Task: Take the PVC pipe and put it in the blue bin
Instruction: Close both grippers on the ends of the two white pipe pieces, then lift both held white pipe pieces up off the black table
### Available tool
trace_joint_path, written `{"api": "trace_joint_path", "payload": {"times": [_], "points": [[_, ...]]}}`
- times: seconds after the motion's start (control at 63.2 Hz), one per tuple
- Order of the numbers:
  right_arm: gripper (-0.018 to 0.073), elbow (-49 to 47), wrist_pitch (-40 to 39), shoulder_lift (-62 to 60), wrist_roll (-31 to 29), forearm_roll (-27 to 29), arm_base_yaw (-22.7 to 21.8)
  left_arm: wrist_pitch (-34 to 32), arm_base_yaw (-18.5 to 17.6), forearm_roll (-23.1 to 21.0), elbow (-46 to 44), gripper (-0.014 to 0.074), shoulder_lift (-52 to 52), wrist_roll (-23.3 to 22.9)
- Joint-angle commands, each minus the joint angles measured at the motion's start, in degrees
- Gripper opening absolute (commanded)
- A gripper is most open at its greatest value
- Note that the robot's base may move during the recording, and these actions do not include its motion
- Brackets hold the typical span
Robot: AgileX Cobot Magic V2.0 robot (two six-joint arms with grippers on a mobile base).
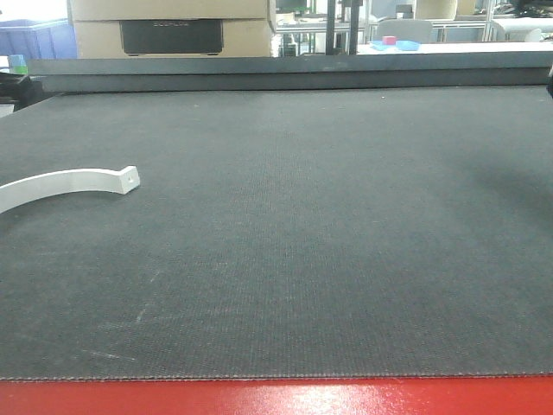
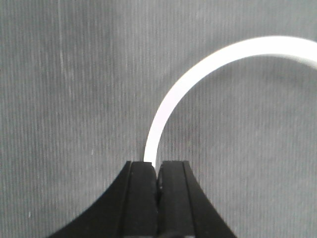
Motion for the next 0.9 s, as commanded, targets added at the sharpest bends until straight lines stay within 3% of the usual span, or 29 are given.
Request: {"api": "trace_joint_path", "payload": {"times": [0.0, 0.142, 0.396, 0.744, 0.887], "points": [[-0.0168, 0.0, -1.2, 0.0, -0.6, -0.1, 0.0, -1.2, 0.2, -0.1, -0.5, 0.0091, 0.8, 0.1], [-0.0168, 0.0, -1.6, 0.0, -0.6, -0.1, 0.0, -1.3, 0.2, -0.1, -0.5, 0.0237, 3.2, 0.1], [-0.0168, 0.0, -1.6, 0.0, -0.7, -0.1, 0.0, -1.4, 0.2, 0.2, -0.5, 0.0241, 6.3, 0.1], [-0.0168, 0.0, -2.7, 0.0, -0.7, -0.1, 0.0, -0.6, 0.2, 0.2, -0.5, 0.0148, 7.9, 0.1], [-0.0168, 0.0, -3.1, 0.0, -0.7, -0.1, 0.0, -0.4, 0.2, 0.2, -0.5, 0.0022, 7.9, 0.1]]}}
